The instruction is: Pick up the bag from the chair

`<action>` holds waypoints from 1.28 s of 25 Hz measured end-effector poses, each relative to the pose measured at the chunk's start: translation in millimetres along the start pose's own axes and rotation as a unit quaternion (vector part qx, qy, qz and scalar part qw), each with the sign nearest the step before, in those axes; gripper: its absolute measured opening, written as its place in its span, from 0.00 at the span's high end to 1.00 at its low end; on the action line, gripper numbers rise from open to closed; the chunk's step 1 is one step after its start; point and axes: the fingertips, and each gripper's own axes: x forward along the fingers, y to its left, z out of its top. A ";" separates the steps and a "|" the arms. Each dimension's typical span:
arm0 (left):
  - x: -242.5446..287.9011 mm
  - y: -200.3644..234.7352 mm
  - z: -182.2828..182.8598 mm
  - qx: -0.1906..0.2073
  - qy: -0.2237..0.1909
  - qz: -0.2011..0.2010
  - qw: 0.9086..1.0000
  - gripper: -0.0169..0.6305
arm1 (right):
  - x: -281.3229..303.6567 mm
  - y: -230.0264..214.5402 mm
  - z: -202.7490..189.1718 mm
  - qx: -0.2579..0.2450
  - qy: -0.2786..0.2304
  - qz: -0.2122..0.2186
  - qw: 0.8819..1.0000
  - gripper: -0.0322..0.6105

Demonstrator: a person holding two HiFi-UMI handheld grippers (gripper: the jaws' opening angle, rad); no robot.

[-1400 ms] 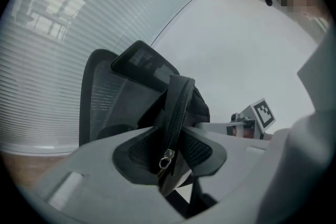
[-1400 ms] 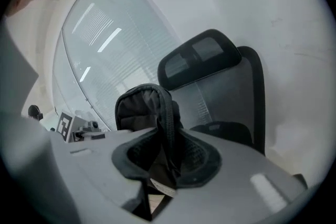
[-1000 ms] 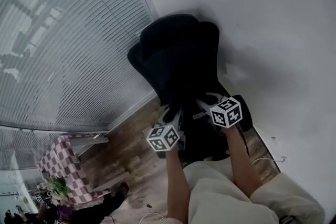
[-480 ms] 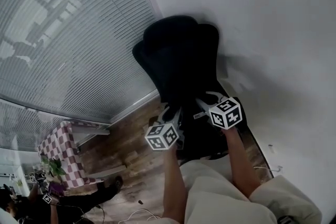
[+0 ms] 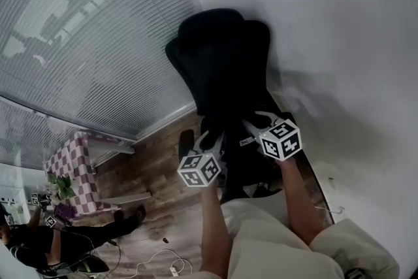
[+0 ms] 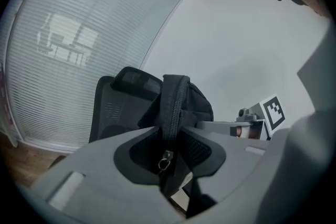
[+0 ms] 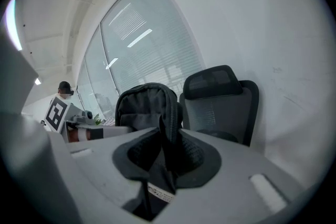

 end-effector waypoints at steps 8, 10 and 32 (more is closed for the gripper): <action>-25.0 -12.2 -23.8 0.015 0.004 0.018 1.000 0.80 | -16.5 18.2 -20.5 -0.025 0.014 0.017 0.999 0.81; -29.6 -14.0 -24.6 0.029 0.000 0.026 0.999 0.81 | -19.2 22.6 -20.4 -0.034 0.010 0.014 0.999 0.81; -25.4 -11.4 -59.9 0.016 0.006 0.051 0.999 0.81 | -22.8 12.4 -60.6 0.001 0.020 0.005 1.000 0.81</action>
